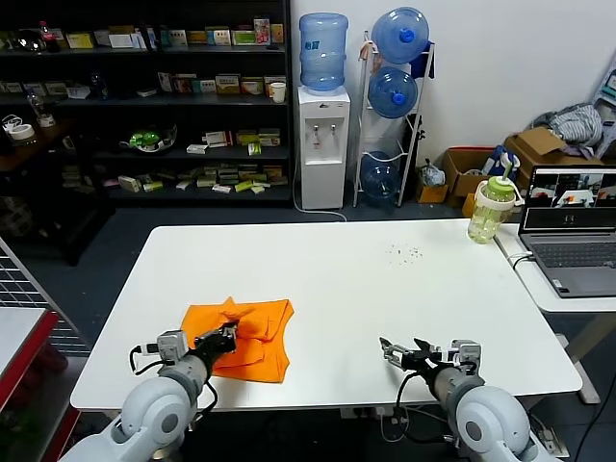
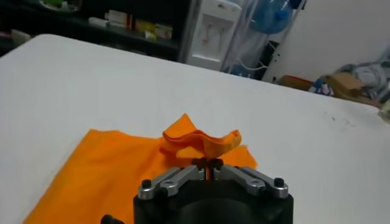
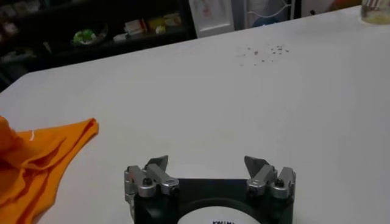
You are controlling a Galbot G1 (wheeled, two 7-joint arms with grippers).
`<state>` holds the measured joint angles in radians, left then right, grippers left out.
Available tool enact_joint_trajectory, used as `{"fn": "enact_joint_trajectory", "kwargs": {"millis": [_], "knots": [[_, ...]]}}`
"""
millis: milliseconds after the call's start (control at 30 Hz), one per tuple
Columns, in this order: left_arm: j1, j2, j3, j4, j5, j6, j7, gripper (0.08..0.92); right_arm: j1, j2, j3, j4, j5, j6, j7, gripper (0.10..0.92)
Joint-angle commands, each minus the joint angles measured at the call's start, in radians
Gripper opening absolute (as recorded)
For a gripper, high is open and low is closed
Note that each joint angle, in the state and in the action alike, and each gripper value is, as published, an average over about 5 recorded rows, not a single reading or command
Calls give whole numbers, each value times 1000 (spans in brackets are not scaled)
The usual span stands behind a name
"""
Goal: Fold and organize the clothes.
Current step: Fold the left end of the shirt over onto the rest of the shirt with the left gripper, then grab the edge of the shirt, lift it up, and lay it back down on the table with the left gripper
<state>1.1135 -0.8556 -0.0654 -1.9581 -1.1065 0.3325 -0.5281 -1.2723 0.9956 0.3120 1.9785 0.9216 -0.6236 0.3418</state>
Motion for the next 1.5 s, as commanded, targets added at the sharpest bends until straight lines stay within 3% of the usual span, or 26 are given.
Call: {"fn": "enact_joint_trajectory", "kwargs": {"millis": [33, 167, 400, 600, 700, 867, 1000, 1133, 1500], "knots": [[-37, -72, 55, -39, 2, 25, -15, 132, 3, 6, -6, -6, -1, 0, 3, 823], [-34, -79, 37, -30, 21, 22, -3, 178, 8, 5, -11, -9, 1, 0, 2, 823], [-18, -58, -13, -62, -19, 23, -3, 397, 17, 6, -19, -18, 2, 0, 1, 823], [32, 46, -109, -49, -35, 24, 30, 579, 18, 2, -15, -17, 5, 1, -3, 823], [80, 155, -188, 22, -39, 20, 142, 665, 13, -3, -9, -17, 5, 3, -8, 823], [109, 324, -237, 239, -47, 10, 465, 794, 9, -5, -4, -21, 4, 8, -20, 823], [90, 382, -207, 359, -69, 43, 638, 821, 13, 2, -10, -27, 3, 9, -25, 823], [58, 377, -168, 395, -64, 58, 725, 822, 17, 5, -13, -28, 4, 9, -26, 823], [-27, 306, -113, 408, -24, 53, 745, 823, 4, 1, 1, -27, 3, 11, -32, 823]]}}
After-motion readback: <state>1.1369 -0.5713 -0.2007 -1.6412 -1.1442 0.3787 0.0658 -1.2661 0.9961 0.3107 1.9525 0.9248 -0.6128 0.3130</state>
